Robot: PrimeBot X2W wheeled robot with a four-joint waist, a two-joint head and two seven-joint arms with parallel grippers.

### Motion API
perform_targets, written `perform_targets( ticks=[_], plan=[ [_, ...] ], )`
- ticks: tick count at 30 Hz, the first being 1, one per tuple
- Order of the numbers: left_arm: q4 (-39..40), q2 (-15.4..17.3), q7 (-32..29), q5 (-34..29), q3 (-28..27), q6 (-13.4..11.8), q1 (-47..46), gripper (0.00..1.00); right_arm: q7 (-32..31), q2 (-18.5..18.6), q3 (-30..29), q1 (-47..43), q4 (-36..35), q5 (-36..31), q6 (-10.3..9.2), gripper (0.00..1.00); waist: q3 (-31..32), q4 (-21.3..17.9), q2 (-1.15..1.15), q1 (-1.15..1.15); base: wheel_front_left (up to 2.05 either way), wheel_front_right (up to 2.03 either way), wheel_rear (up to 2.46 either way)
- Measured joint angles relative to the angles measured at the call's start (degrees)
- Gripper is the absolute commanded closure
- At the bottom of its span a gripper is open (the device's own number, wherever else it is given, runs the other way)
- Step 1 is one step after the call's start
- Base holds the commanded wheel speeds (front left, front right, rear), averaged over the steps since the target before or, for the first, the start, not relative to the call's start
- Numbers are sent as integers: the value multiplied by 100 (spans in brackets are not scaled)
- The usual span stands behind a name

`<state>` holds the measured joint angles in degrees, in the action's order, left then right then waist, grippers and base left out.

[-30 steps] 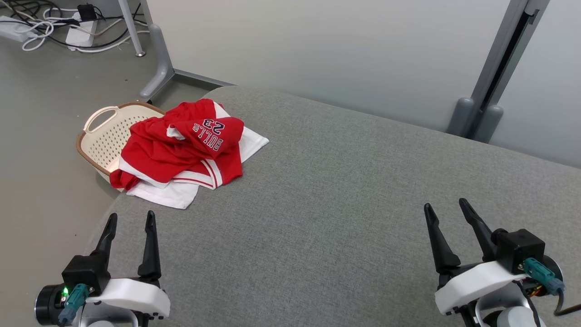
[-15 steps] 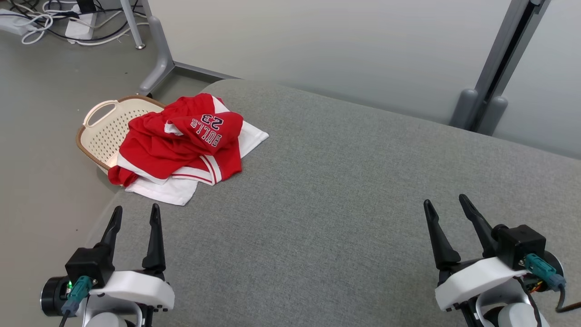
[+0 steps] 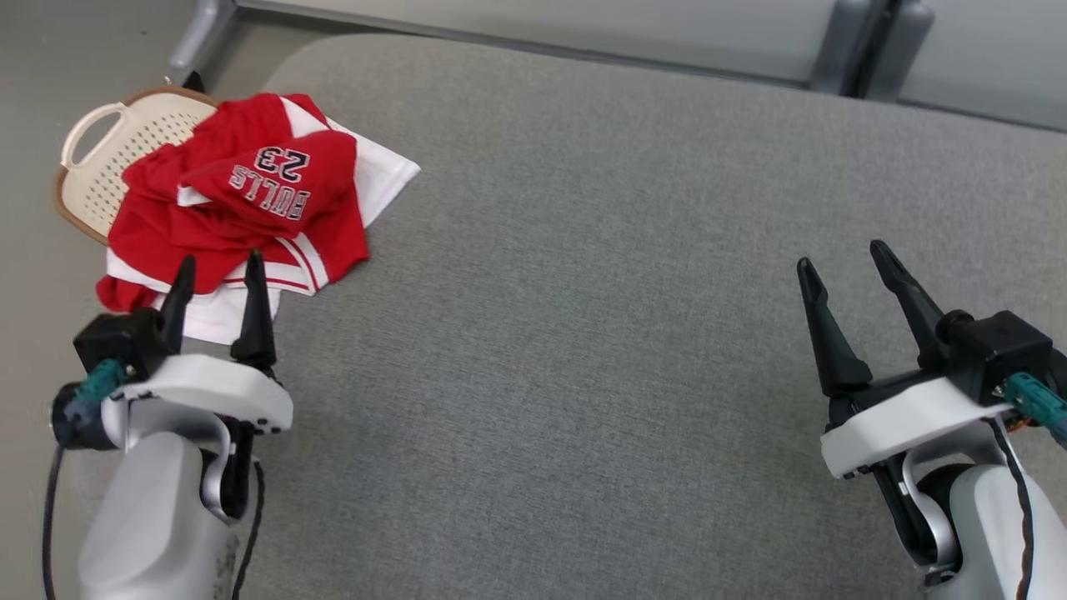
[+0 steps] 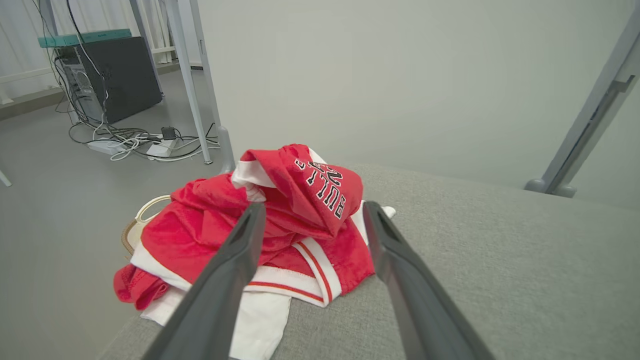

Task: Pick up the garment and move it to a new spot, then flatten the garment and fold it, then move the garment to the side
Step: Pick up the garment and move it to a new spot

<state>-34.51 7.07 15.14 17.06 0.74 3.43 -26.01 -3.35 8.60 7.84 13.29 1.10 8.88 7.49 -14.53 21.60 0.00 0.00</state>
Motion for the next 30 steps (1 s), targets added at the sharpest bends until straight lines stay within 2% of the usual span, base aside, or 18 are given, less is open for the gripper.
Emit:
perform_targets(
  ticks=[8,9,10,15,16,17,18,22,30],
  plan=[
    [-1947,364,-99,300,-182,207,-1512,0,35,93,13,380,-55,4,0,0,-869,-408,0,0,0,0,0],
    [-1947,364,-99,300,-182,207,-1512,0,35,93,13,380,-55,4,0,0,-869,-408,0,0,0,0,0],
    [-2359,453,-101,433,-289,213,-1777,0,56,94,44,462,-36,4,0,0,-1033,-499,0,0,0,0,0],
    [-2876,604,-91,586,-428,252,-2193,0,104,111,90,584,21,14,0,0,-1263,-658,0,0,0,0,0],
    [-2956,627,-80,619,-449,258,-2275,17,122,118,91,599,37,14,0,0,-1301,-688,0,0,0,0,0],
    [-3006,644,-70,642,-453,267,-2329,89,135,120,92,615,63,18,0,0,-1328,-715,0,0,0,0,0],
    [-3029,656,-46,641,-448,289,-2359,100,143,118,93,631,83,21,0,0,-1344,-736,0,0,0,0,0],
    [-2961,709,-23,616,-425,338,-2373,100,212,115,37,660,171,30,0,0,-1287,-750,0,0,0,0,0],
    [-1578,751,-15,214,-548,293,-1747,100,334,21,-38,574,336,31,0,0,-905,-716,0,0,0,0,0]
  ],
)
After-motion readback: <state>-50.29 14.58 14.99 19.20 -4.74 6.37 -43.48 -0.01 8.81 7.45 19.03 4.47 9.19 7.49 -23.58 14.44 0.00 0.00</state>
